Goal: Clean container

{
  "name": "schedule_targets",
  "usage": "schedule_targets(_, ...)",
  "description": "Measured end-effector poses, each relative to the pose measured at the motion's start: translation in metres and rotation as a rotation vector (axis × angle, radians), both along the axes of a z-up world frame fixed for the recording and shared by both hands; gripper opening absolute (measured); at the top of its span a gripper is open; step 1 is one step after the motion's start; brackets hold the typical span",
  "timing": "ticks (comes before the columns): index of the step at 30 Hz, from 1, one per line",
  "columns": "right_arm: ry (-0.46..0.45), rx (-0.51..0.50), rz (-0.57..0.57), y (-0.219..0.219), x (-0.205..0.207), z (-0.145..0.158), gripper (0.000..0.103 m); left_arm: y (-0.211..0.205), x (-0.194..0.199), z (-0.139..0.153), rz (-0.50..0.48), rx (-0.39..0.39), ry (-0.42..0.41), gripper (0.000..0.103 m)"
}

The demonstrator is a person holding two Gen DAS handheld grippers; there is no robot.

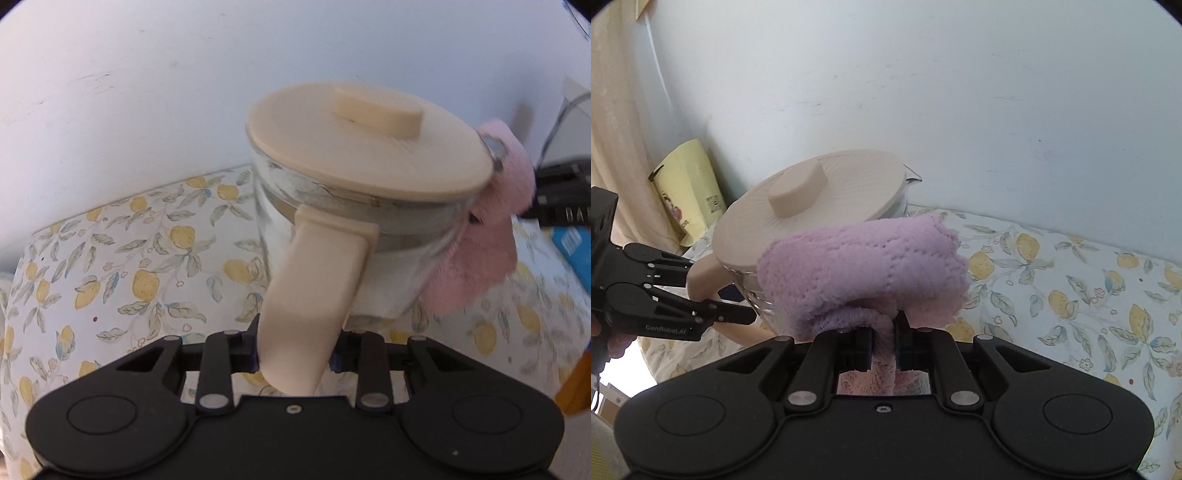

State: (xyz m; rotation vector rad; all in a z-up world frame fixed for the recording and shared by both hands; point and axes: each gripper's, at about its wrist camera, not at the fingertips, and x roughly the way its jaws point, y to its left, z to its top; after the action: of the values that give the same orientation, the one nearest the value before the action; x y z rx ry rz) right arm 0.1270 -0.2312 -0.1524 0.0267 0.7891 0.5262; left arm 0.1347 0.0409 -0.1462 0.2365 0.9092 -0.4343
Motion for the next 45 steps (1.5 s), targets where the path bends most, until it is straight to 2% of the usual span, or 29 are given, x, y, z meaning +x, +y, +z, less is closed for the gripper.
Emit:
schedule_targets(5, 0.013, 0.003, 0.060, 0.011, -0.005, 0.000, 0.013, 0.018, 0.005, 0.000, -0.026, 0.023, 0.017, 0.031)
schedule_targets(12, 0.001, 0.001, 0.068, 0.024, -0.009, -0.005, 0.013, 0.031, 0.011, -0.002, -0.023, 0.016, 0.019, 0.032)
schedule_targets(25, 0.108, -0.096, 0.128, 0.051, -0.005, -0.056, 0.013, 0.030, 0.011, 0.000, -0.034, 0.016, 0.026, 0.032)
schedule_targets(33, 0.128, -0.092, 0.132, 0.054, -0.004, -0.064, 0.013, 0.030, 0.011, -0.001, -0.032, 0.014, 0.030, 0.032)
schedule_targets(37, 0.121, -0.090, 0.129, 0.052, -0.004, -0.056, 0.013, 0.031, 0.011, 0.000, -0.038, 0.016, 0.032, 0.032)
schedule_targets(45, 0.028, -0.022, 0.084, 0.032, -0.014, -0.011, 0.013, 0.031, 0.011, 0.000, -0.047, 0.016, 0.033, 0.032)
